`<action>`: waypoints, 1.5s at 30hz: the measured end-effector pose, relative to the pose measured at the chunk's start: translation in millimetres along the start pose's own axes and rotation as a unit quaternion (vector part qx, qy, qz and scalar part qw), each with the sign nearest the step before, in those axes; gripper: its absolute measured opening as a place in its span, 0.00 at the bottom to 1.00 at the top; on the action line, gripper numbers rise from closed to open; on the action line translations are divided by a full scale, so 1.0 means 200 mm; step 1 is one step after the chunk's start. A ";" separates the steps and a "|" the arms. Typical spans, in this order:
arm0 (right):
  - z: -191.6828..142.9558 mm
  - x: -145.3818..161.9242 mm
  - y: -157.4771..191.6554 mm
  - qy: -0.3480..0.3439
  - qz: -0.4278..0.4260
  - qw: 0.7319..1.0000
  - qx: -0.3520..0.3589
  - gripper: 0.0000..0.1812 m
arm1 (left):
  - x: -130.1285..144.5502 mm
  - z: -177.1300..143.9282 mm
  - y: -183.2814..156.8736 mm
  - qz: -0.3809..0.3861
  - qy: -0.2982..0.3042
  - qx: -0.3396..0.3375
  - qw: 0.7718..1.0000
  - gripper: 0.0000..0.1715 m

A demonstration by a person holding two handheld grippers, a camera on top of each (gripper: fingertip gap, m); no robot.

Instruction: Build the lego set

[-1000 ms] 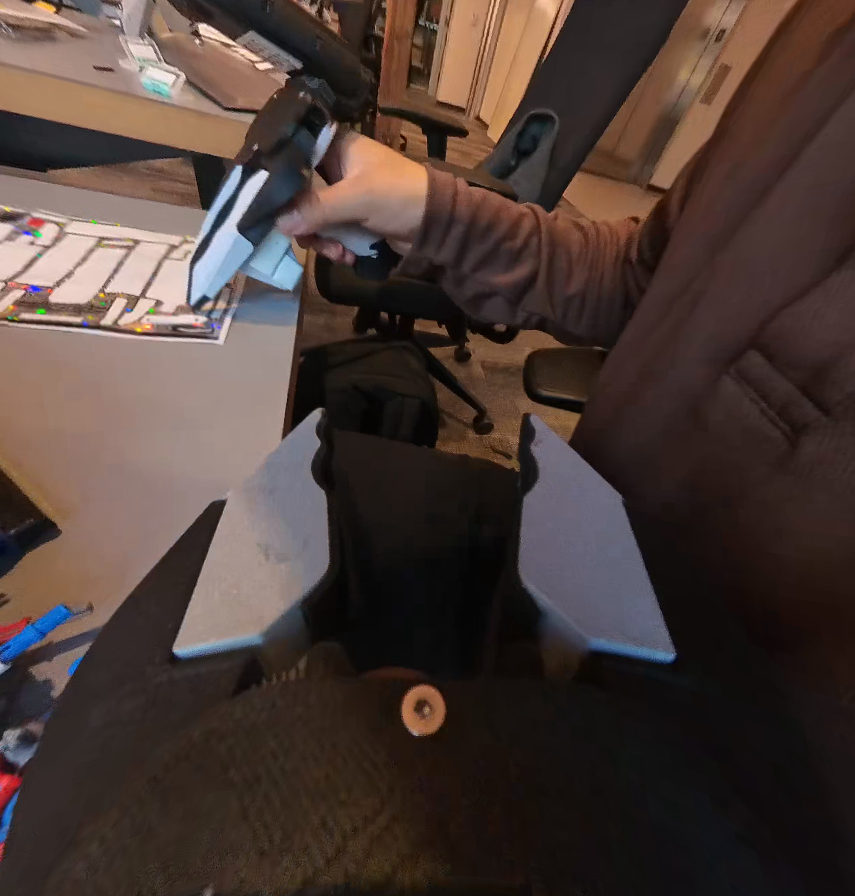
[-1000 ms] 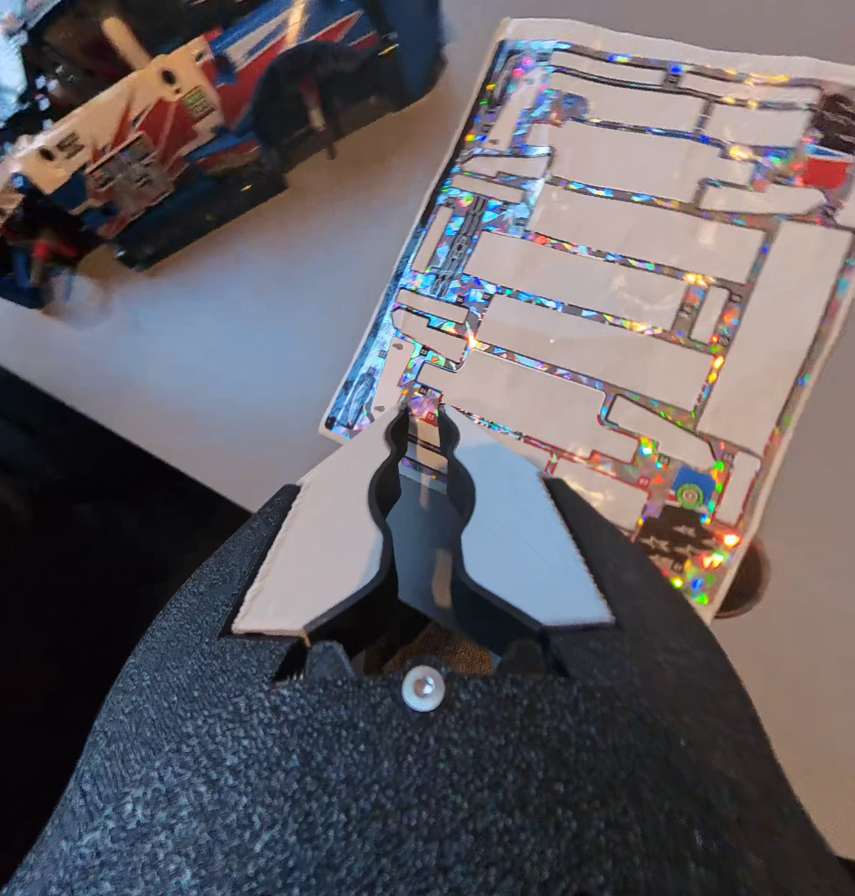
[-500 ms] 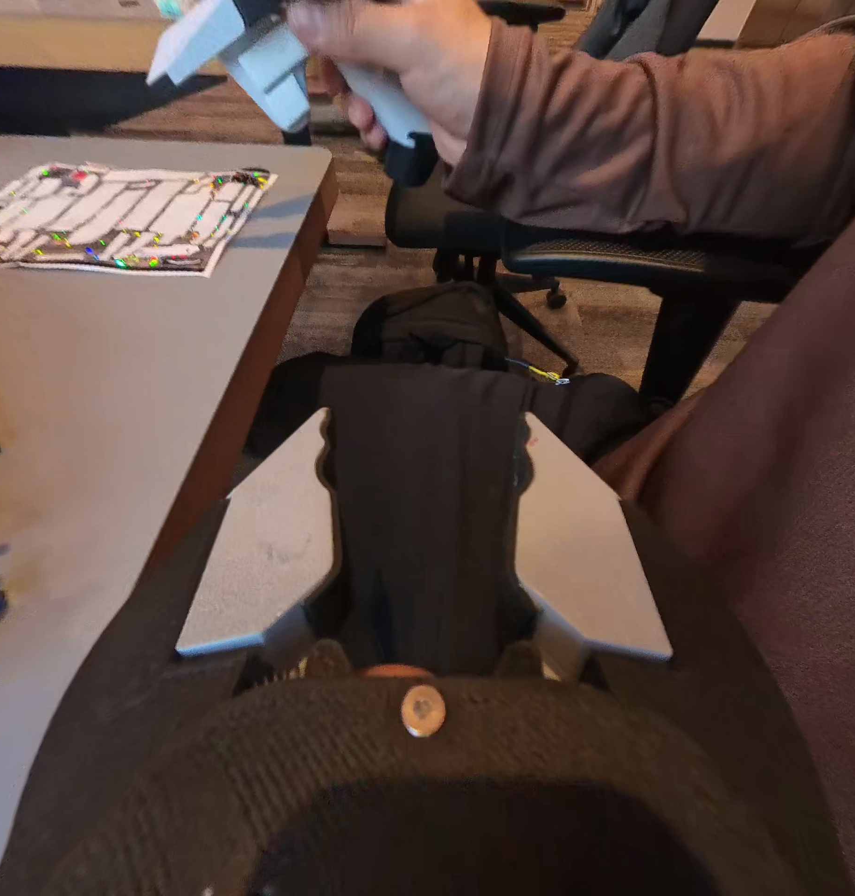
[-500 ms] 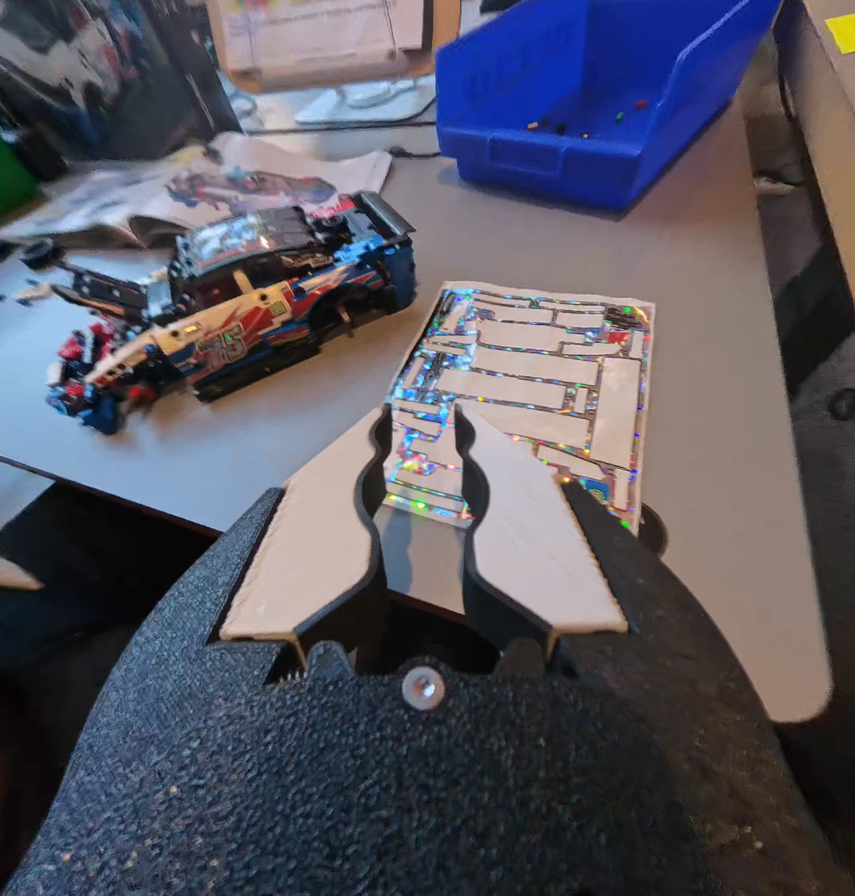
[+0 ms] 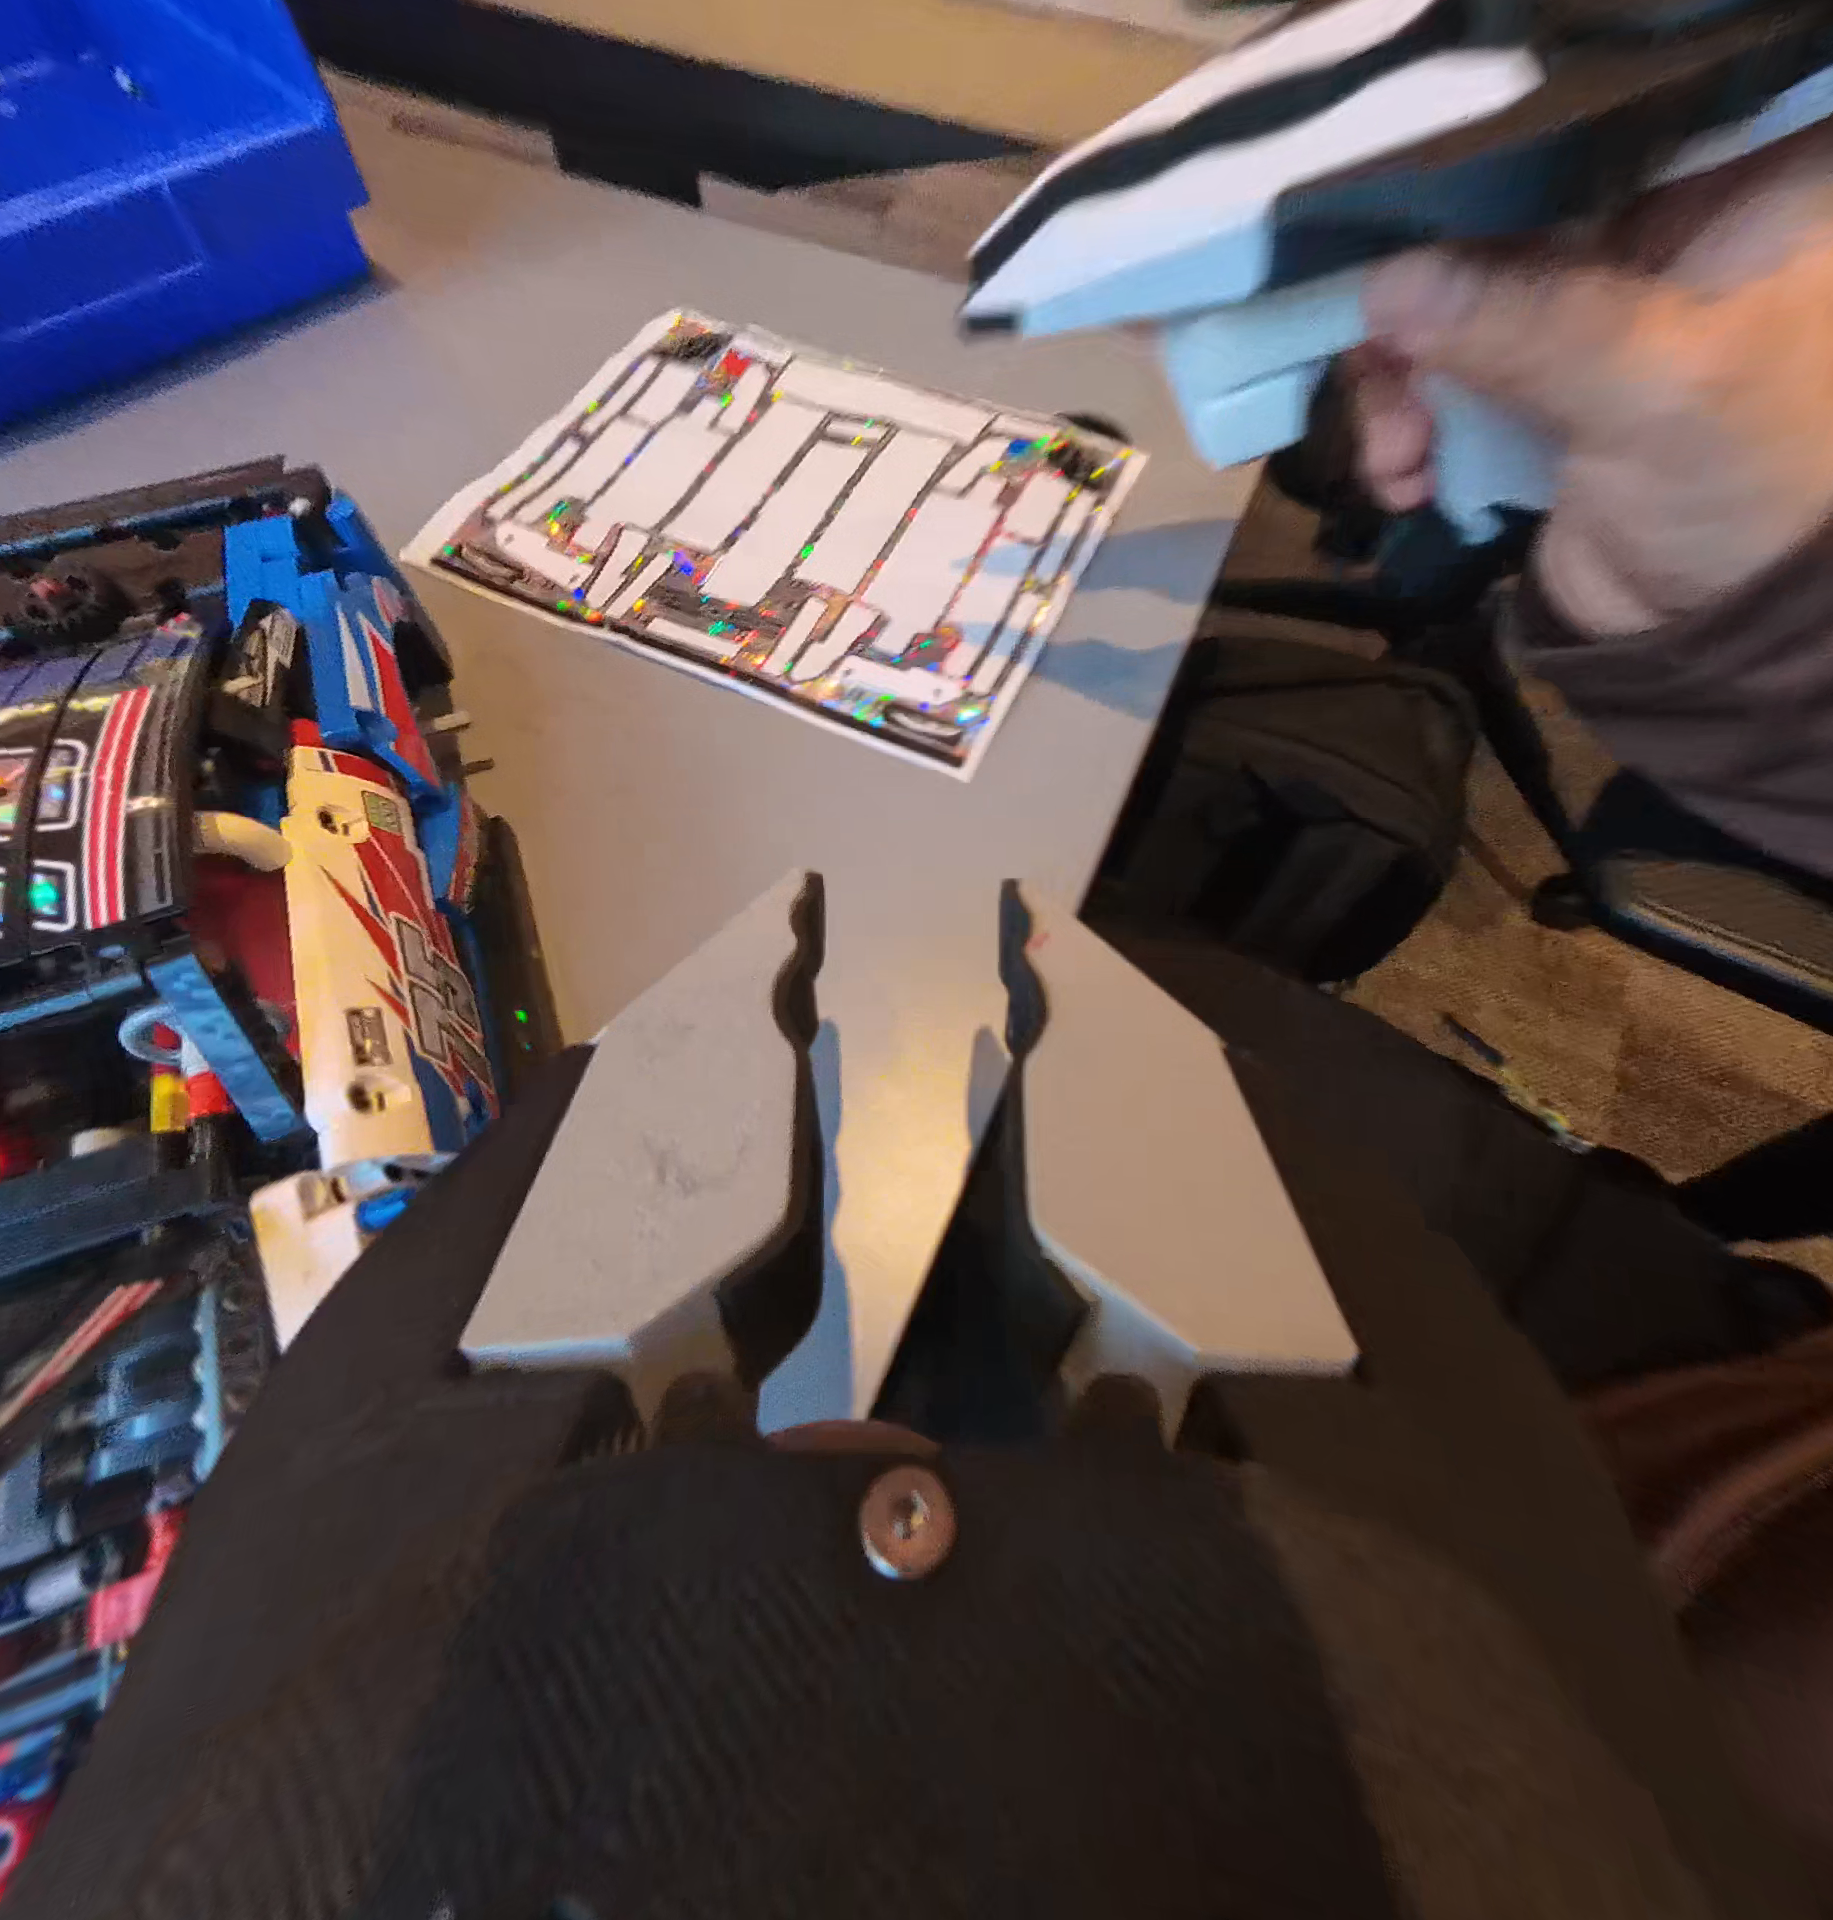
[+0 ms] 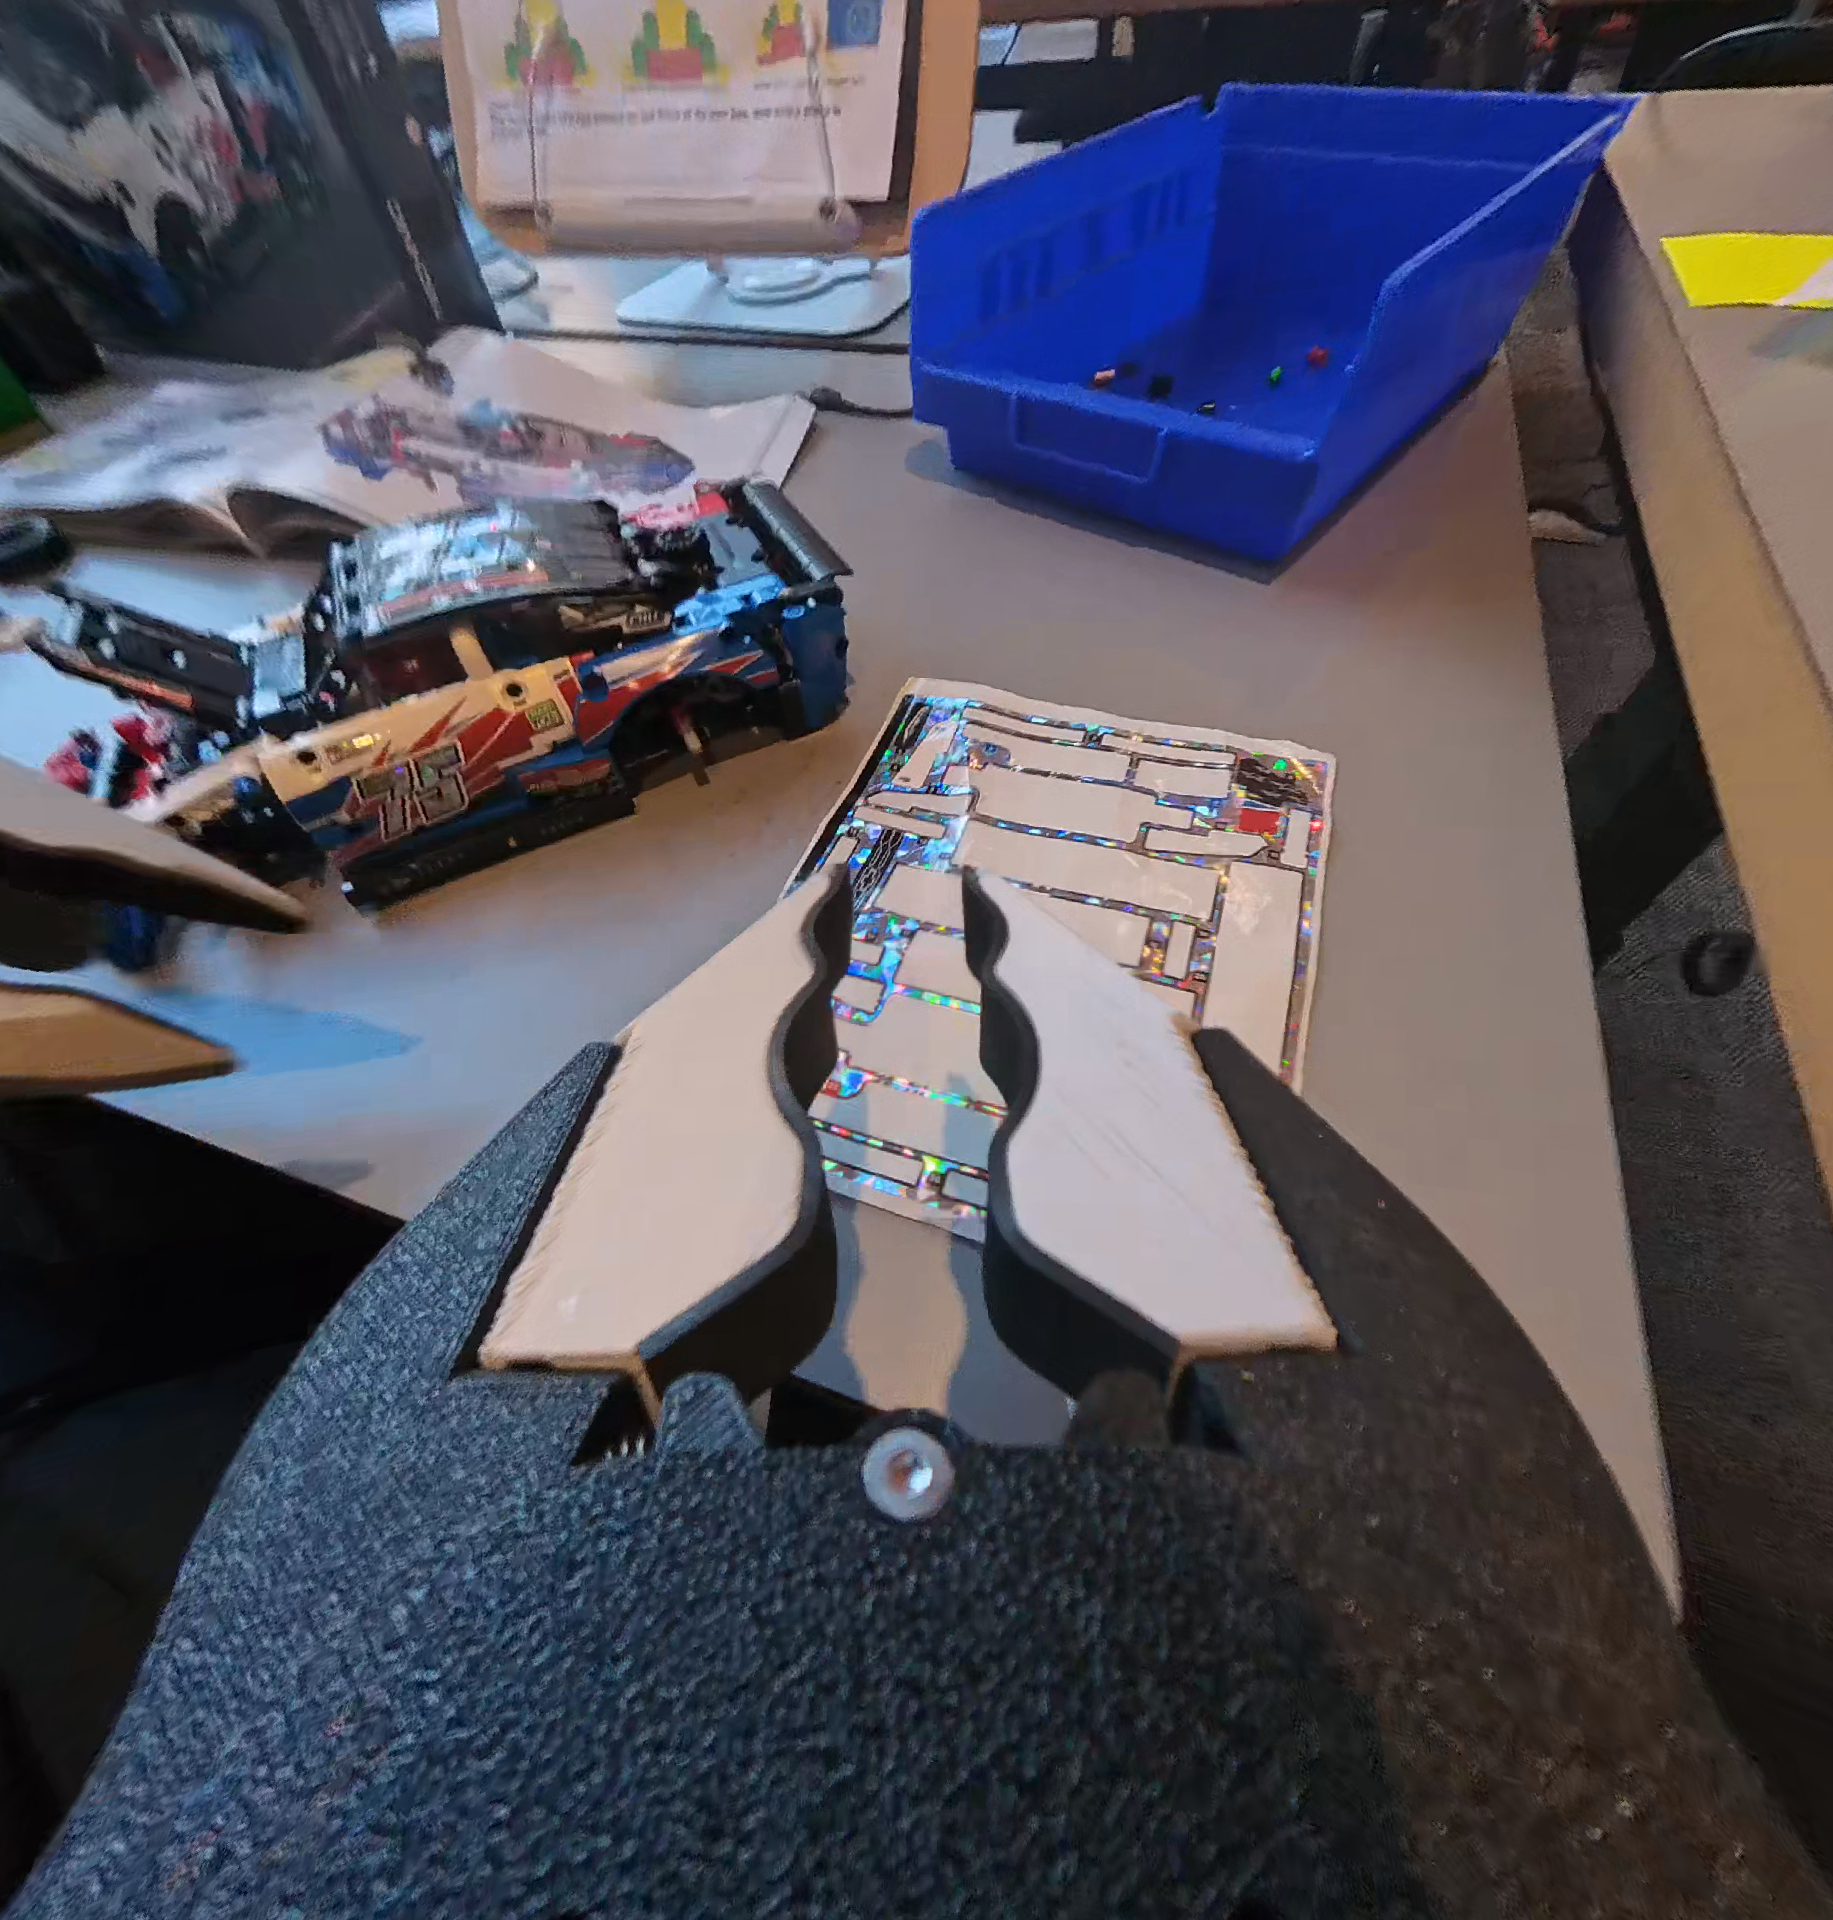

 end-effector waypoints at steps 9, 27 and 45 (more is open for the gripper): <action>-0.10 0.13 -0.13 0.075 0.032 0.997 -0.008 0.14 | 0.04 0.16 -0.01 -0.007 0.045 -0.014 0.999 0.25; -0.28 0.13 -0.26 0.012 0.068 0.996 0.062 0.12 | 0.12 0.21 -0.11 0.043 0.046 0.020 0.998 0.36; -0.16 0.11 -0.22 0.043 0.045 0.997 0.041 0.06 | 0.26 0.11 -0.13 0.019 0.063 0.038 0.997 0.36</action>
Point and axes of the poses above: each gripper's, where its closed fingertips meet, z out along the fingers, x out of its underside, y = z × x across the jaws, the point moved 7 cm from there along -z, back along the fingers, and after that the axes turned 15 degrees about -z, right-handed, at the moved point
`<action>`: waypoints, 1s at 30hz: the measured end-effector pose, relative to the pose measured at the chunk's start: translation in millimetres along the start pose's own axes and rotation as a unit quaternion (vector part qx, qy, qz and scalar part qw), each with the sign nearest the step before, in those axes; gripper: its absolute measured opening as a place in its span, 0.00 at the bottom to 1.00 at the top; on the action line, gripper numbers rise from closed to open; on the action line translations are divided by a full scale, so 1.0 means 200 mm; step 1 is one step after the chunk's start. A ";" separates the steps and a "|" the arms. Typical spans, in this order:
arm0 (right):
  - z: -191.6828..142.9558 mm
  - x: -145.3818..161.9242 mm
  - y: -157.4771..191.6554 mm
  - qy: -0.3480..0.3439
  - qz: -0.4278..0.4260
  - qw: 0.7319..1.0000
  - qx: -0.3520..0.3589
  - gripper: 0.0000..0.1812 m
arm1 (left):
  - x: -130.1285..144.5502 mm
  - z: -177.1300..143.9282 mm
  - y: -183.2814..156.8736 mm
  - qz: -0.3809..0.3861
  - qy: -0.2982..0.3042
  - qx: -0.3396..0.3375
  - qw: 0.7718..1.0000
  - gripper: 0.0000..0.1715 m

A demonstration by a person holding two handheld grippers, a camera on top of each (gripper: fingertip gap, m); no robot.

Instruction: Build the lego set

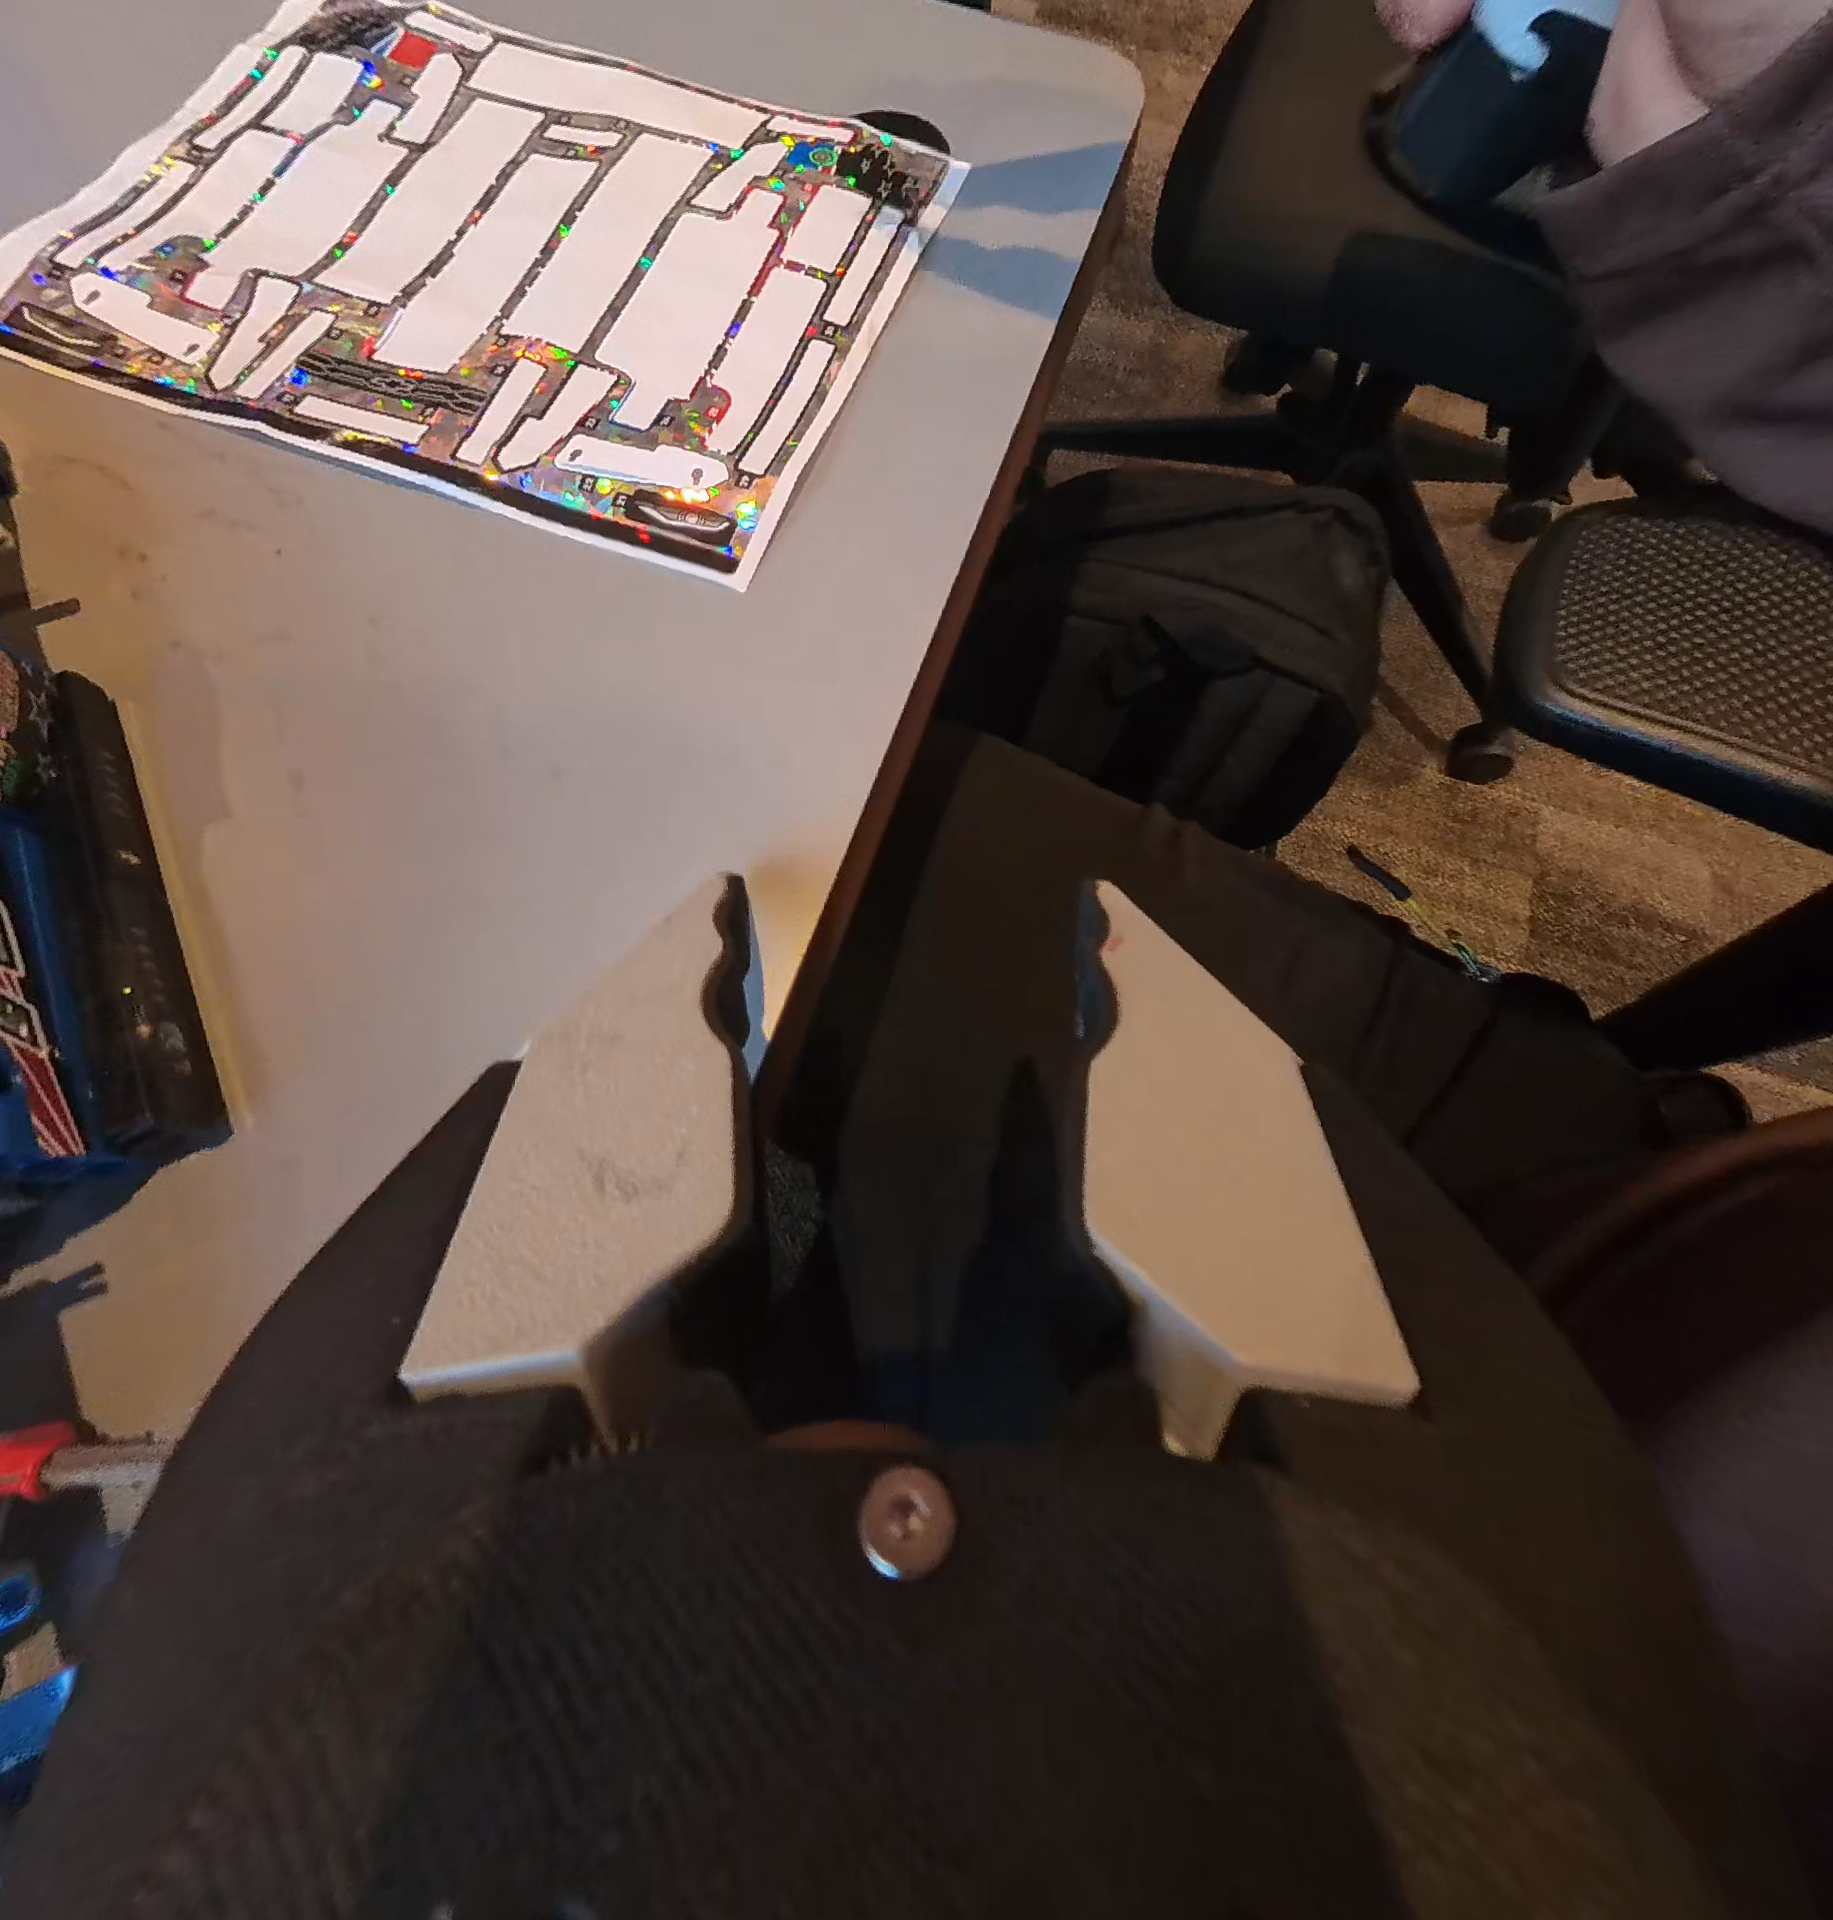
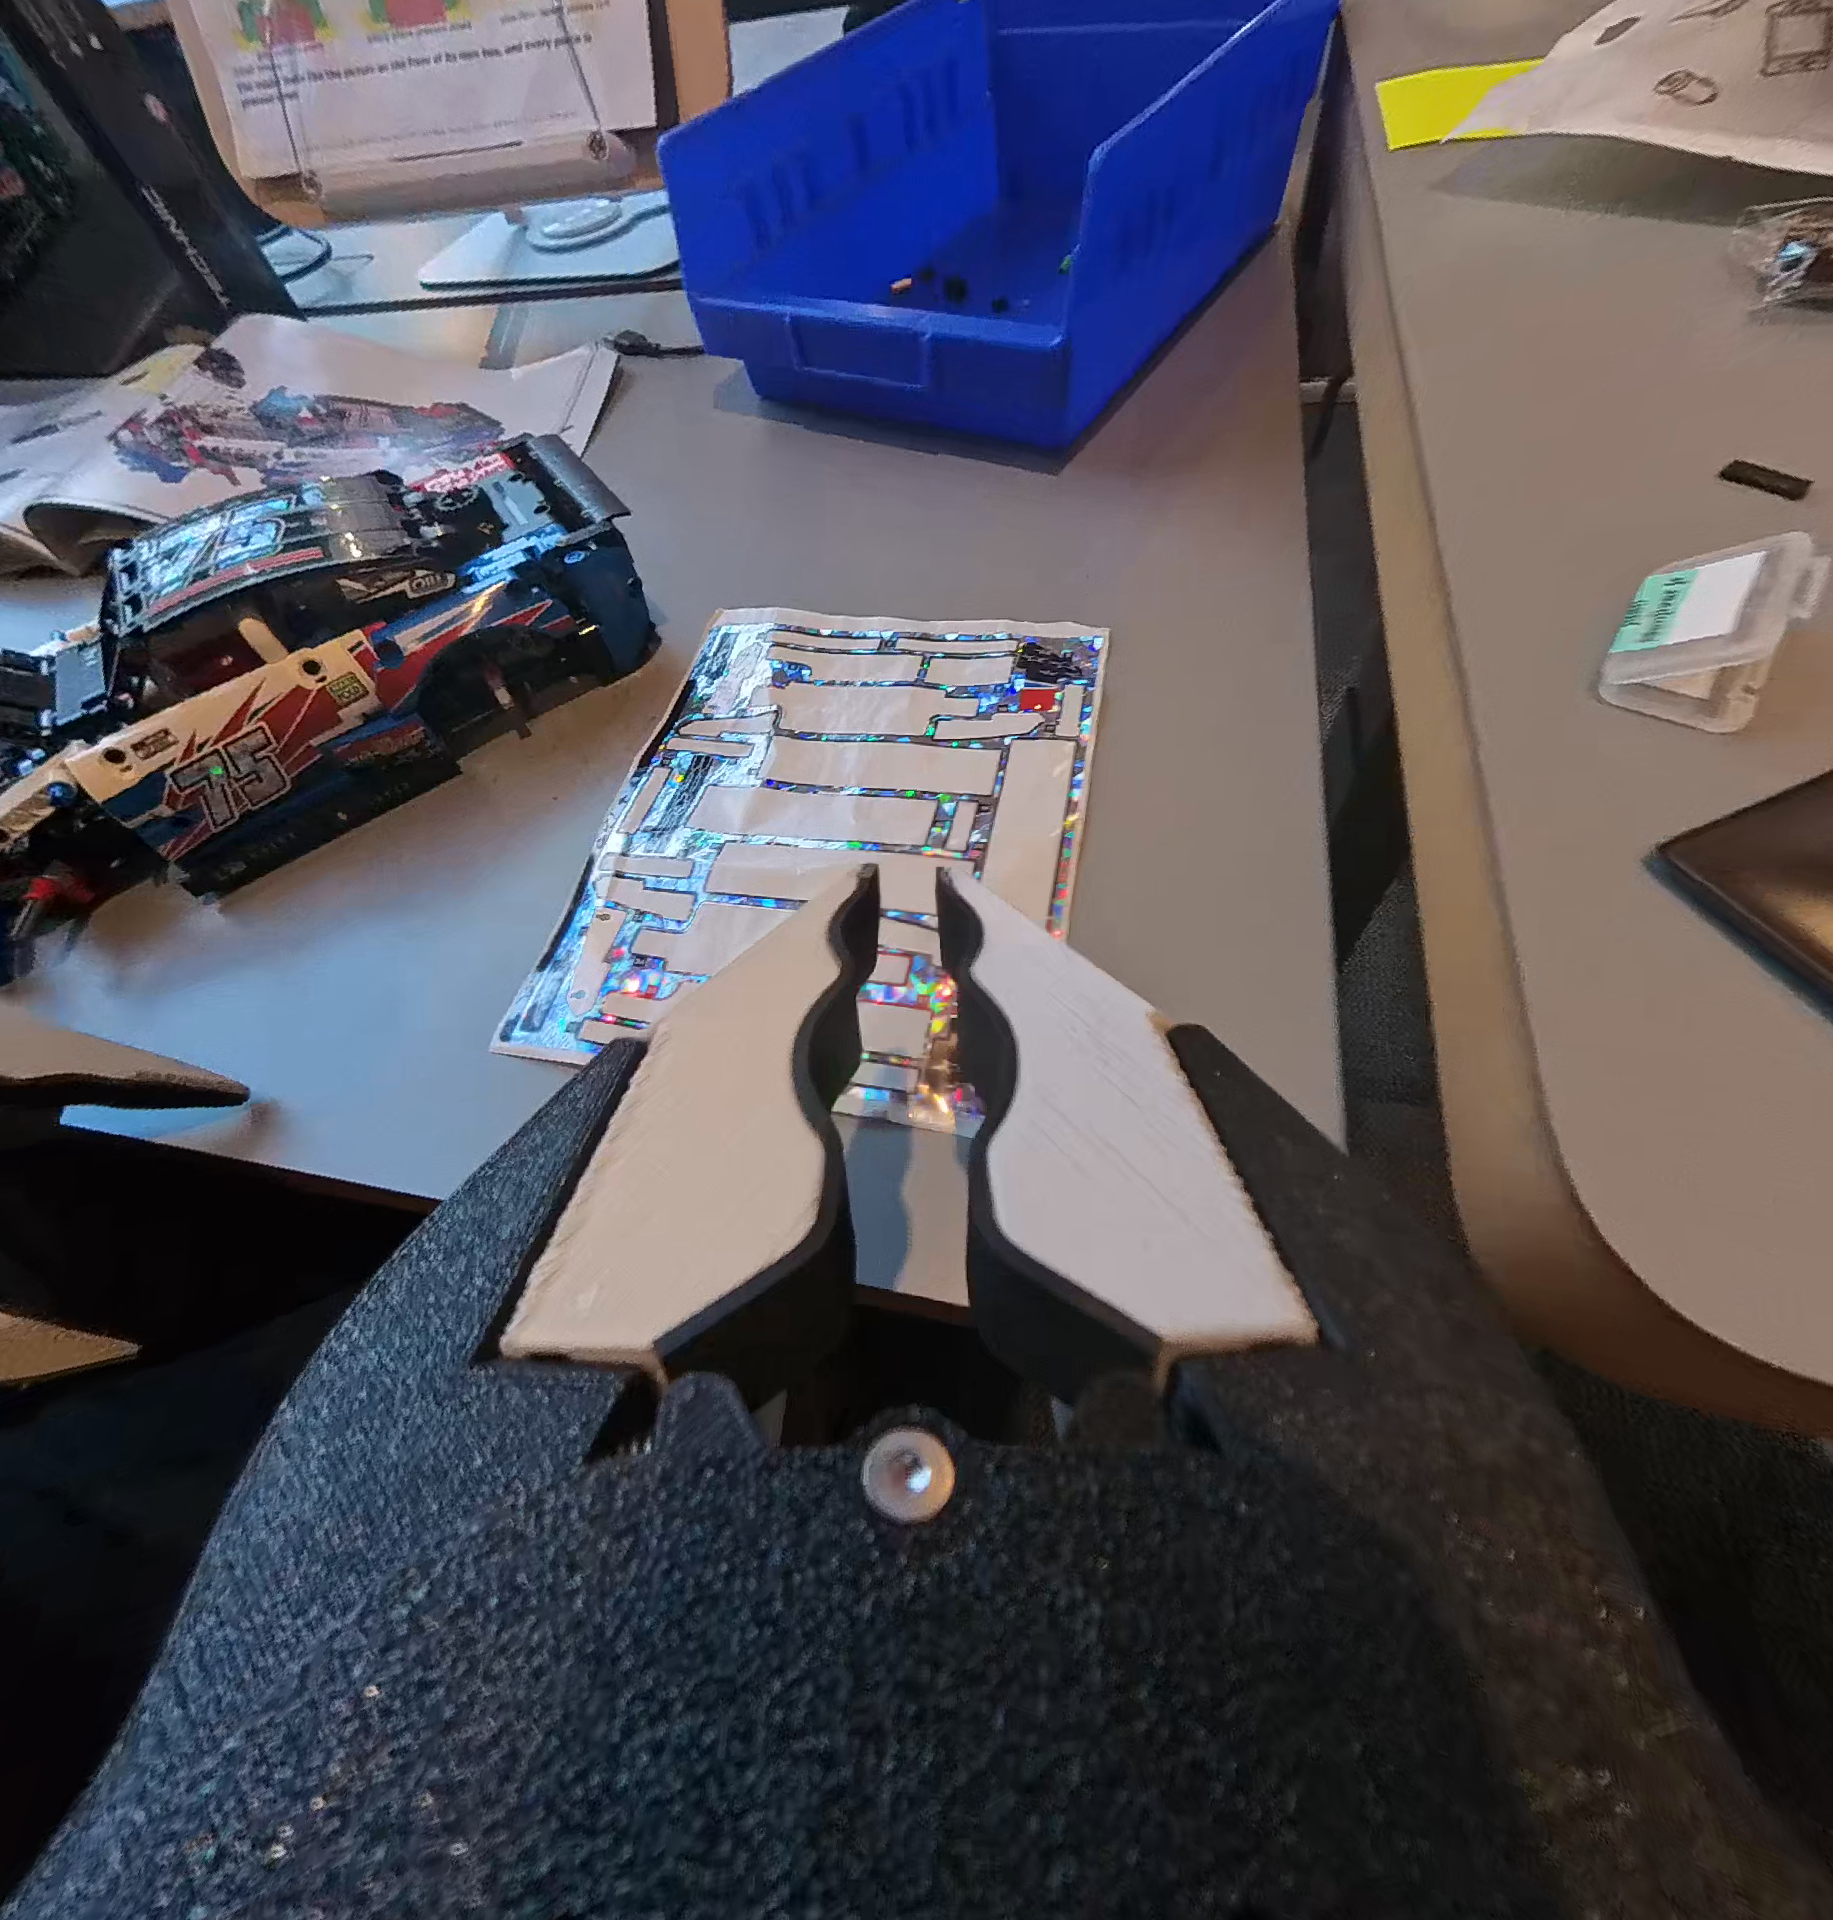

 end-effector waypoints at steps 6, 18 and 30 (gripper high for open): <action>0.12 0.06 0.10 0.069 -0.012 0.996 -0.063 0.06 | 0.03 -0.03 0.00 -0.019 -0.004 0.010 1.000 0.36; 0.21 0.08 0.14 0.100 -0.047 0.991 -0.070 0.02 | 0.06 -0.10 0.01 -0.025 -0.007 0.004 1.000 0.36; 0.26 0.17 0.08 0.182 -0.058 0.980 -0.063 0.00 | 0.09 -0.11 -0.01 -0.022 0.006 -0.001 1.000 0.36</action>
Point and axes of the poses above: each gripper's, where its closed fingertips meet, z out along the fingers, x out of its underside, y = z × x across the jaws, the point moved 7 cm from there along -z, back along the fingers, and after that the axes turned 15 degrees about -z, right-handed, at the moved point
